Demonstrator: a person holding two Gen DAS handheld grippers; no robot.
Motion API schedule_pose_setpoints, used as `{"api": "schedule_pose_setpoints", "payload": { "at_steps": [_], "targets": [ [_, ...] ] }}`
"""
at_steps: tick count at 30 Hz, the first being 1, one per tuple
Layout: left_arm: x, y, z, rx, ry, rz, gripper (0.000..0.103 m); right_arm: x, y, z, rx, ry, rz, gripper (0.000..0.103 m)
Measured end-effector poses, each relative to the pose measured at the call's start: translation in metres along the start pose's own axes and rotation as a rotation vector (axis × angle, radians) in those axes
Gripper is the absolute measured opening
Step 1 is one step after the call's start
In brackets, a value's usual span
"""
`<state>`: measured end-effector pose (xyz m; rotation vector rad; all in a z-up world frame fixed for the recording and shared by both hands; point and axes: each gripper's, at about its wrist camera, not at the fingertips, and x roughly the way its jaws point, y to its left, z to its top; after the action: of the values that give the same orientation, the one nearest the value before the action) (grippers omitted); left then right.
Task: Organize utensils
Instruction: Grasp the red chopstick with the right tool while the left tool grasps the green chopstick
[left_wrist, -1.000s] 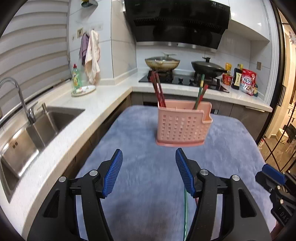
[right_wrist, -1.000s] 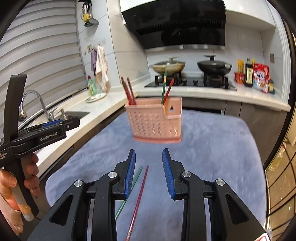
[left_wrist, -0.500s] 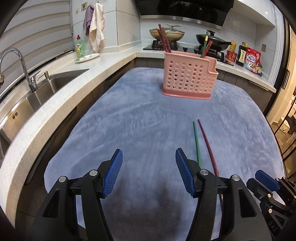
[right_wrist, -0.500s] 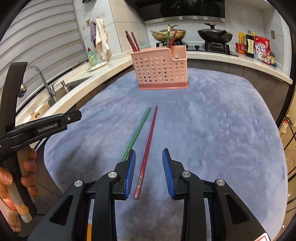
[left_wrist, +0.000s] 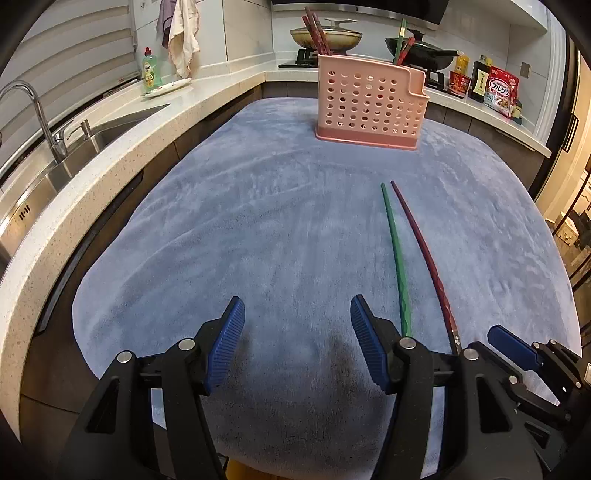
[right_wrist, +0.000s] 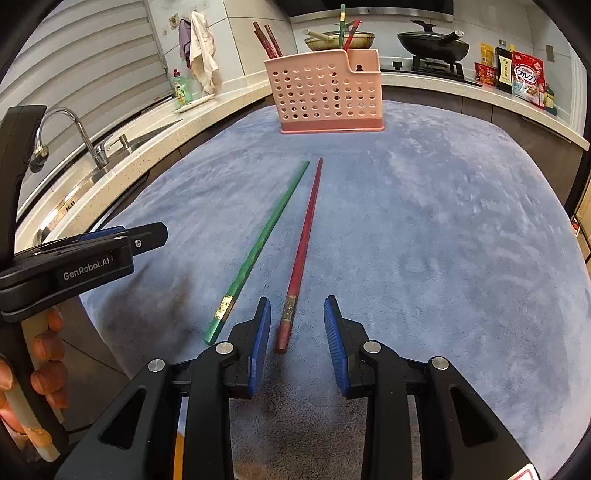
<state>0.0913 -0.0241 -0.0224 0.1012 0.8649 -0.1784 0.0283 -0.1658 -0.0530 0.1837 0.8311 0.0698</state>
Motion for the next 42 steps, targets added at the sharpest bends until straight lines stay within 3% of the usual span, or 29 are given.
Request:
{"api": "schedule_pose_setpoints", "payload": {
  "at_steps": [18,29,33,42],
  "targets": [
    [0.010,-0.005,-0.018,0.012,0.061,-0.010,0.057,0.016,0.003,-0.012,-0.012,0.027,-0.007,0.027],
    [0.011,-0.013,-0.025,0.030,0.068,-0.024,0.069,0.013,-0.004,-0.014,0.005,0.019,-0.022,0.012],
    [0.009,-0.018,-0.027,0.036,0.063,-0.043,0.084,0.010,-0.010,-0.016,0.021,0.016,-0.022,0.007],
    [0.016,-0.044,-0.038,0.095,0.087,-0.093,0.085,-0.002,-0.025,-0.025,0.049,0.005,-0.049,0.007]
  ]
}}
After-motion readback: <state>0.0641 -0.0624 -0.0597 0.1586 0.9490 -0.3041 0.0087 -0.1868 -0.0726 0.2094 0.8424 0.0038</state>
